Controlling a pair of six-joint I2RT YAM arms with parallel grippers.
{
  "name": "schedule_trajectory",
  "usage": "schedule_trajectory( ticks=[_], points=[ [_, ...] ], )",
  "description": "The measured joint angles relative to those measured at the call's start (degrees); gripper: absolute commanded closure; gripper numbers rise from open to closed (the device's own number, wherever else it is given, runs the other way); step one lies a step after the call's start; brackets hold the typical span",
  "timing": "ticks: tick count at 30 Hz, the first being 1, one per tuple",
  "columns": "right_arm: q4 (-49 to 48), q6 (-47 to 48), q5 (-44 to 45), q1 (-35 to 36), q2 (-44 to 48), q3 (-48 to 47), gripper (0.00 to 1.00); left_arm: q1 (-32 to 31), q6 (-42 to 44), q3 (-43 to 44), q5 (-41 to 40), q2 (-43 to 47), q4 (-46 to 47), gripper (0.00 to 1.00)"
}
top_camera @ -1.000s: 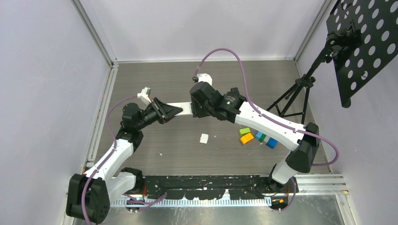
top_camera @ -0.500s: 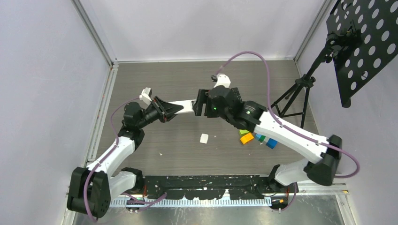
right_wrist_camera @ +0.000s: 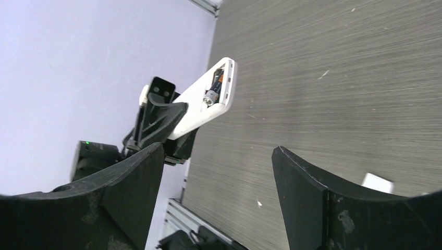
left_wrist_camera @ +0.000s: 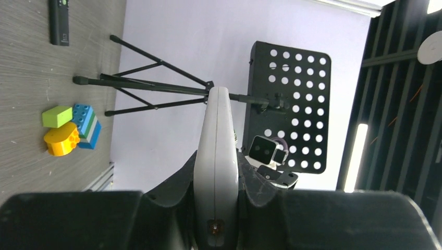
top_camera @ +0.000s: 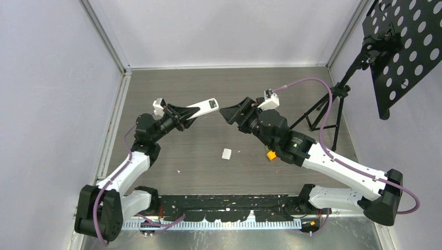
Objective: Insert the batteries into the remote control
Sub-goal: Load the battery into the remote control.
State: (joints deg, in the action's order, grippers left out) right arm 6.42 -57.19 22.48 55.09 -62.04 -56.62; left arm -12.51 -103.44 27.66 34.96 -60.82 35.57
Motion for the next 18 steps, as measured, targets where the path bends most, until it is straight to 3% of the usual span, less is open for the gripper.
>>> schedule_trajectory(
  ticks=[18],
  points=[
    [-12.81,-10.29,-2.12,-1.73,-7.32,0.15,0.29,0.0,-4.42,0.07,-1.33,2.91,0.0,1.0]
  ],
)
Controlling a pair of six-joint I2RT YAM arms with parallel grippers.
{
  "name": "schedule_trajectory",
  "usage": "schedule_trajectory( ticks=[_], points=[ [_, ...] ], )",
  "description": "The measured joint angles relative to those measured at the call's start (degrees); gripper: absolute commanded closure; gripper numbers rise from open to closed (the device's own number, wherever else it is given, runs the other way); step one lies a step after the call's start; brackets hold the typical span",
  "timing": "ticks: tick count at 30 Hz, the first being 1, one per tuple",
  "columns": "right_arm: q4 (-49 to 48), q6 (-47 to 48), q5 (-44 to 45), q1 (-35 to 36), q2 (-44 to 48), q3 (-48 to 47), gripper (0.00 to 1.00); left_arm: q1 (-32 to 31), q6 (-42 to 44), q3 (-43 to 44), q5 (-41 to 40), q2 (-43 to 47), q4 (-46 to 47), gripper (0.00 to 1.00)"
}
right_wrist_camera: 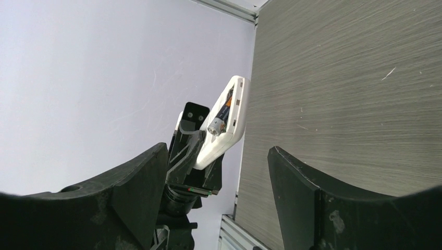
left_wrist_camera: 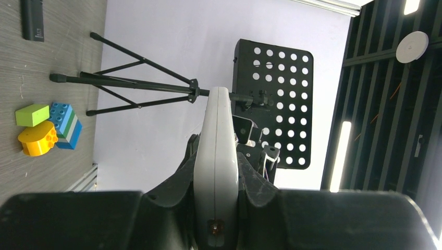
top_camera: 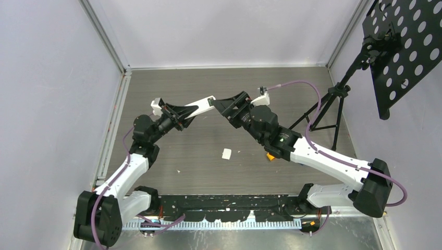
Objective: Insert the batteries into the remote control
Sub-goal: Load the battery into the remote control.
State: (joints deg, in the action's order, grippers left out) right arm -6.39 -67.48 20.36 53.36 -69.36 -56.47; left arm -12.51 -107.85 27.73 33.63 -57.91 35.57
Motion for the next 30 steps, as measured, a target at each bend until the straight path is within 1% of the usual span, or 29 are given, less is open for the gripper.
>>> schedule_trajectory(
  ticks=[2,4,10,13,23,28,30],
  points=[
    [-0.94,-0.74,-0.44,-0.48,-0.74,0.0,0.32,0.0,-0.04,0.0,0.0,0.22,0.02,1.0],
    [-2.12,-1.55,-0.98,-0.98,-1.6,0.0,0.39,0.0,-0.09,0.0,0.0,0.5,0.04,1.0],
    [-5.38,-3.93,-3.26,-3.08,-4.87,0.02,0.53,0.0,-0.2,0.0,-0.02,1.07,0.17,1.0],
    [-6.78,-4.94,-4.9,-4.02,-5.66,0.02,0.57,0.0,-0.15,0.0,-0.24,1.09,-0.09,1.0],
    [-7.54,-5.97,-7.34,-5.75,-6.1,0.13,0.56,0.0,-0.13,0.0,-0.37,1.68,0.72,1.0],
    [-8.52,-5.97,-8.52,-5.99,-7.32,0.13,0.52,0.04,0.26,0.0,-0.39,1.68,0.39,1.0],
    [-8.66,-5.97,-8.92,-5.99,-7.54,0.11,0.49,0.04,0.31,0.0,-0.35,1.68,0.42,1.0]
  ],
)
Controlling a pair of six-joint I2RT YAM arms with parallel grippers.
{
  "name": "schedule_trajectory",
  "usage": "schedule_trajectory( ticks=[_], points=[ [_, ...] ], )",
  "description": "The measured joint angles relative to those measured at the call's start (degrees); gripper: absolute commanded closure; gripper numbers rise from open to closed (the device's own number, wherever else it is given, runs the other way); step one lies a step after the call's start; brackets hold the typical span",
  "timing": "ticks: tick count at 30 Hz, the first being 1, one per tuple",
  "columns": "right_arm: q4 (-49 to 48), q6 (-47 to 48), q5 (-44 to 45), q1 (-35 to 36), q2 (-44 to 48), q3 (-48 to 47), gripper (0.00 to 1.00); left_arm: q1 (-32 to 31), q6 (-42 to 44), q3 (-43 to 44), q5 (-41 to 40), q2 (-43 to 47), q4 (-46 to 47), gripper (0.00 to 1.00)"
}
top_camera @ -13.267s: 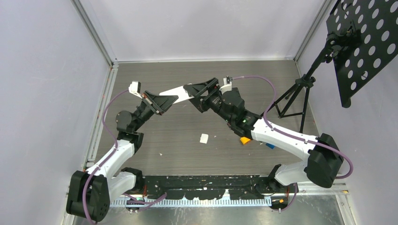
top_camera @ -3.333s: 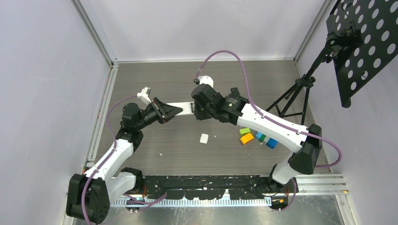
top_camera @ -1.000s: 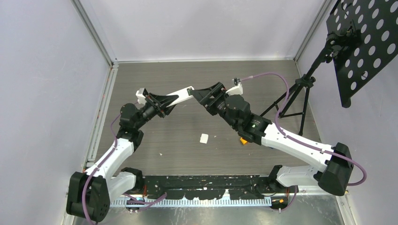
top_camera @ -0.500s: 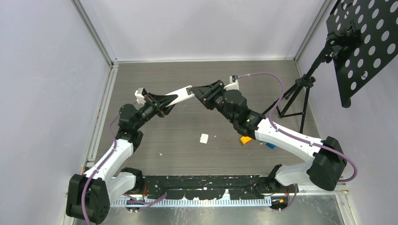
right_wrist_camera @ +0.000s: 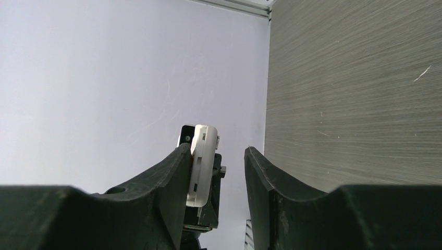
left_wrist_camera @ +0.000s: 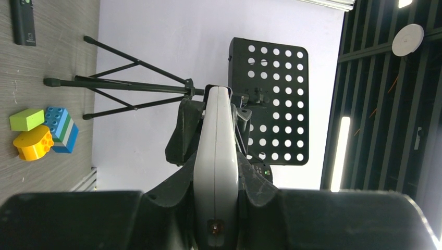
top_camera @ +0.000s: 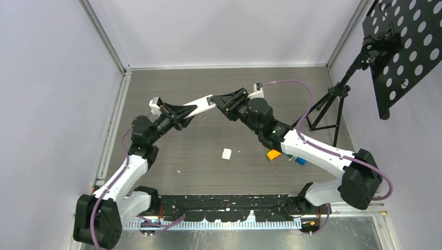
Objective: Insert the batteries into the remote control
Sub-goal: Load the battery into the remote control.
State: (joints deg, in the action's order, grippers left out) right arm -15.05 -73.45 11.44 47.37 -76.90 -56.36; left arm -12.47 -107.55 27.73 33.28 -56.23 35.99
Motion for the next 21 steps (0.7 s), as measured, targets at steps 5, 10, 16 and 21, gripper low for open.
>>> schedule_trajectory(
  ticks=[5,10,16,21],
  points=[
    [0.39,0.09,-0.04,0.0,0.0,0.0,0.35,0.0,0.02,0.0,0.0,0.0,0.24,1.0],
    [1.51,0.52,0.48,-0.09,0.85,0.09,0.26,0.0,1.29,0.0,-0.11,1.11,-0.96,1.0],
    [1.95,3.78,-1.9,-0.39,2.93,-0.76,0.22,0.0,3.02,0.0,-0.28,2.82,-2.16,1.0],
    [2.86,7.13,-7.41,-0.63,1.64,-4.07,0.21,0.0,3.23,0.0,-0.28,2.8,-2.91,1.0]
  ],
)
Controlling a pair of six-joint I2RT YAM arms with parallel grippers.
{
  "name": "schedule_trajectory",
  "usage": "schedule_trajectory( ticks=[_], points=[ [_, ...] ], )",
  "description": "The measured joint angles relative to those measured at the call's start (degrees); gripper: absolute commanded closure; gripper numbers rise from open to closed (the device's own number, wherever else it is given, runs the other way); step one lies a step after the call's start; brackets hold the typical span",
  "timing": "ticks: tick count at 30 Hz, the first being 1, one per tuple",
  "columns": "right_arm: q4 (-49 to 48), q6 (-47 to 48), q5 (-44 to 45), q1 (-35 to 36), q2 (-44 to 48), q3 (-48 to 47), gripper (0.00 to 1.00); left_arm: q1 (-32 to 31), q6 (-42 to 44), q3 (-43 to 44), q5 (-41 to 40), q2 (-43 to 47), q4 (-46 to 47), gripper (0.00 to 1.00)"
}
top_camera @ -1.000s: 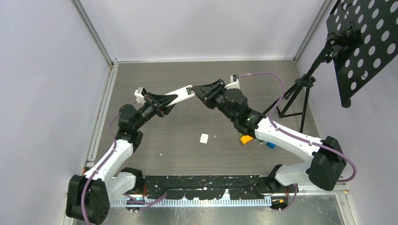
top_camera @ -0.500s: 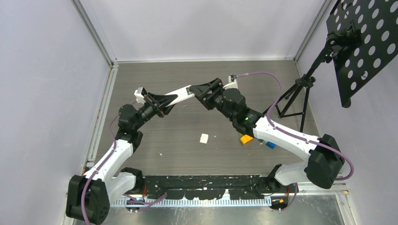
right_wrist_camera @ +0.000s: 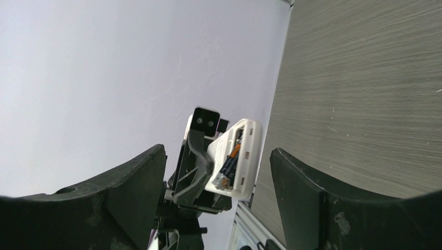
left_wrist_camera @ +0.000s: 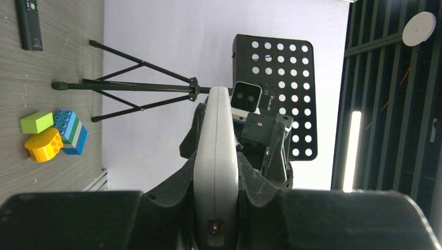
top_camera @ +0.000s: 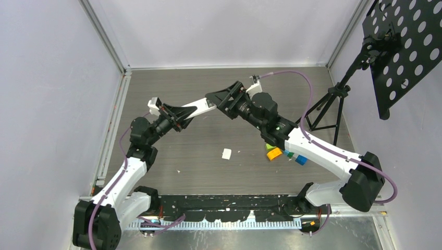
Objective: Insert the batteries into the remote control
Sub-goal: Load the battery into the remote control.
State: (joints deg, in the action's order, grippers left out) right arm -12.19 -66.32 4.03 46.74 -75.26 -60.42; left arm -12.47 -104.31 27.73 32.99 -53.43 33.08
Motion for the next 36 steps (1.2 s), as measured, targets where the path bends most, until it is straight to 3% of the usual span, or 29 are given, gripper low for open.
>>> schedule_trajectory(
  ticks=[6,24,36],
  points=[
    [0.83,1.97,-4.61,0.02,-1.01,-0.33,0.24,0.0,0.0,0.0,-0.02,0.0,-0.39,1.0],
    [1.07,0.83,-4.5,-0.92,-1.99,-0.02,0.58,0.0,-0.07,0.0,0.0,0.0,-0.39,1.0],
    [1.01,-2.4,-4.68,-3.02,-2.03,0.57,0.54,0.0,-0.09,-0.15,-0.39,-0.02,-0.74,1.0]
  ],
)
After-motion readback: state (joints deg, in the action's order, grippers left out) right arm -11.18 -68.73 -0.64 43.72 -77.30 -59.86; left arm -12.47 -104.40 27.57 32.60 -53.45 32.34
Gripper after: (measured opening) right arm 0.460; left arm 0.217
